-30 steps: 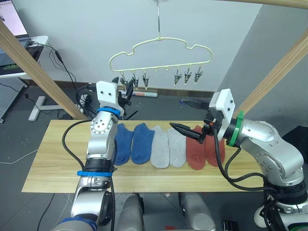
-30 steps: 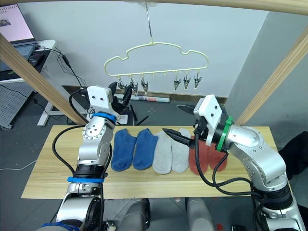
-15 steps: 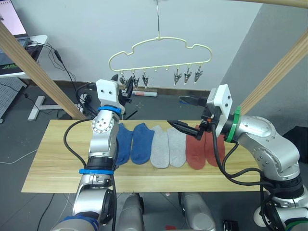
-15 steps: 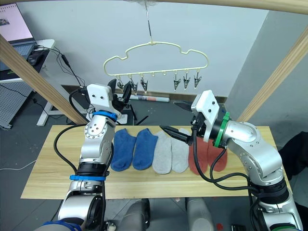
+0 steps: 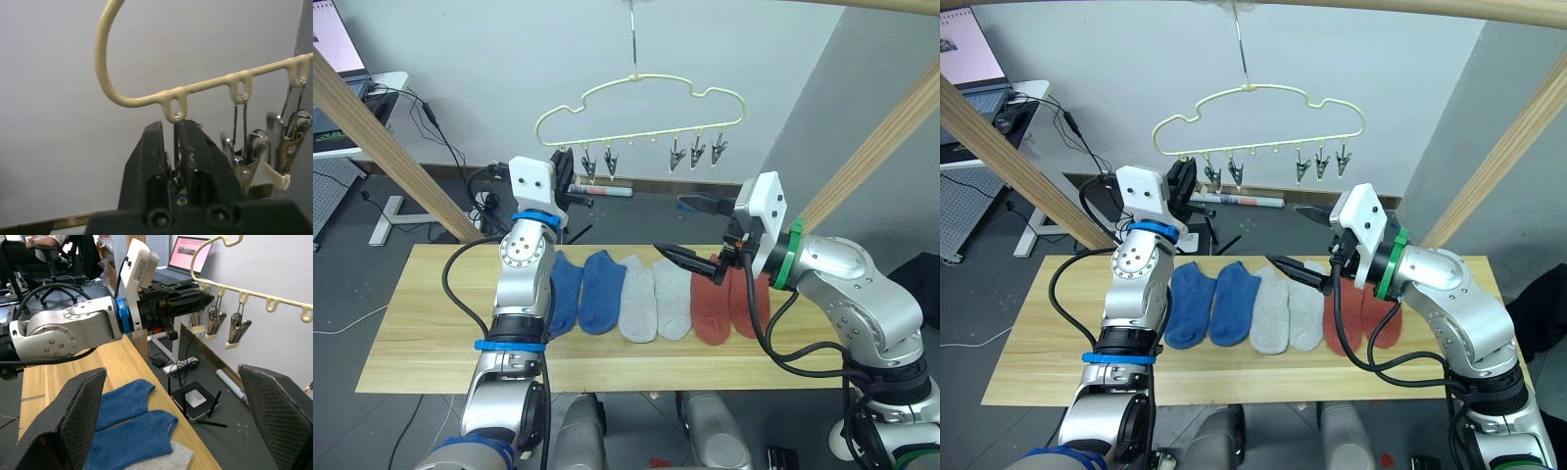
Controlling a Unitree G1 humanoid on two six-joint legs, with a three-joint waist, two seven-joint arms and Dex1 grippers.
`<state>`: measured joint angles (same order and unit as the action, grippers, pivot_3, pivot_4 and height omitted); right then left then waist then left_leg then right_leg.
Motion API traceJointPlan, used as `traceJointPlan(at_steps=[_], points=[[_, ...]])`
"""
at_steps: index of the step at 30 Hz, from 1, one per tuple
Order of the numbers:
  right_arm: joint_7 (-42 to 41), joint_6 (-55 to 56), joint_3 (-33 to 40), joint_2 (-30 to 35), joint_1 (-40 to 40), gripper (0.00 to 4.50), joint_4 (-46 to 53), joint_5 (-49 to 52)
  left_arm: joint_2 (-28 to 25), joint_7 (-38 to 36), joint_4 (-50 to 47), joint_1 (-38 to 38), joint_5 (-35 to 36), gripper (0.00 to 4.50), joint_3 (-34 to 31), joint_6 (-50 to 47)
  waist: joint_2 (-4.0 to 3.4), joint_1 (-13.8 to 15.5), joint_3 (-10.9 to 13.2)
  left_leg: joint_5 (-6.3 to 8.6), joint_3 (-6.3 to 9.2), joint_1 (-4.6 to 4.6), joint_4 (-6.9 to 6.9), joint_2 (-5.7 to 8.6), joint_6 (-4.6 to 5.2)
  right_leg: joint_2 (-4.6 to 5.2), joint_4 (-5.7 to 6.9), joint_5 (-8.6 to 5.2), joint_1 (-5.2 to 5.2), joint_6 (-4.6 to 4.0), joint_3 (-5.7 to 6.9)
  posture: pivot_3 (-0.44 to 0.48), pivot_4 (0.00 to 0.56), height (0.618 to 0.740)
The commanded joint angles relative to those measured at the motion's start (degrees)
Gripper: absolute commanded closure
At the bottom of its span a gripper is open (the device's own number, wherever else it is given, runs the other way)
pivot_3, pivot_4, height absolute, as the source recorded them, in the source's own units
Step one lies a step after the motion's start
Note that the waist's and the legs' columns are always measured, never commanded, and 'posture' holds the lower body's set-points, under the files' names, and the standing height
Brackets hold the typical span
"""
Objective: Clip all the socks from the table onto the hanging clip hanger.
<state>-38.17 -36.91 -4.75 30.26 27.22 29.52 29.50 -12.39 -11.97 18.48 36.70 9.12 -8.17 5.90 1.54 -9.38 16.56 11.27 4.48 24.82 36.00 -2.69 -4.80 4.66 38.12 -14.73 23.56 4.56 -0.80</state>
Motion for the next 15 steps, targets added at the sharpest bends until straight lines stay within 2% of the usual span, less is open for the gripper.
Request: traceJointPlan(at_steps=[1, 4, 8, 11, 15], points=[[2.68, 0.75, 1.99, 0.44, -2.61, 0.00, 0.36, -2.02, -0.37, 0.00, -2.51, 0.55, -0.25, 4.48, -0.06, 1.01, 0.00, 0.01, 0.00, 0.00, 0.00, 0.00, 0.00, 0.00, 0.00, 0.00, 0.00, 0.00, 0.00, 0.00, 0.01, -0.332, 0.297, 0.689], [8.03, 1.83, 2.56, 1.11, -8.30, 0.00, -1.38, -8.24, -0.52, -0.06, -3.55, 0.35, -0.36, 4.48, 0.03, 0.51, 0.01, 0.05, 0.00, 0.00, 0.00, 0.01, 0.00, 0.00, 0.00, 0.00, -0.01, 0.00, 0.00, 0.01, -0.01, -0.329, 0.298, 0.689], [17.58, 4.41, 4.14, -1.64, -16.57, 0.00, -7.92, -16.04, -1.02, -0.67, -5.34, -0.21, -0.71, 4.48, 0.52, -0.24, 0.01, 0.06, 0.02, 0.00, -0.02, 0.02, -0.05, 0.00, 0.00, 0.00, -0.03, -0.01, 0.02, 0.02, -0.01, -0.318, 0.304, 0.689], [21.15, 7.66, 5.42, -4.42, -18.12, 0.00, -14.93, -18.53, -1.39, -0.85, -6.00, -0.41, -0.70, 4.48, 0.53, -0.88, 0.00, -0.03, 0.14, 0.00, -0.06, 0.02, -0.03, 0.00, 0.00, 0.00, 0.01, -0.01, 0.07, 0.02, -0.06, -0.311, 0.306, 0.689], [23.07, 14.23, 6.14, -7.47, -16.31, 0.00, -27.16, -21.02, -1.82, -1.15, -6.60, -0.49, -0.63, 4.48, 0.55, -1.86, 0.00, -0.10, 0.33, -0.01, -0.07, 0.02, -0.01, 0.00, 0.00, 0.00, 0.05, -0.08, 0.07, 0.19, -0.09, -0.290, 0.311, 0.689]])
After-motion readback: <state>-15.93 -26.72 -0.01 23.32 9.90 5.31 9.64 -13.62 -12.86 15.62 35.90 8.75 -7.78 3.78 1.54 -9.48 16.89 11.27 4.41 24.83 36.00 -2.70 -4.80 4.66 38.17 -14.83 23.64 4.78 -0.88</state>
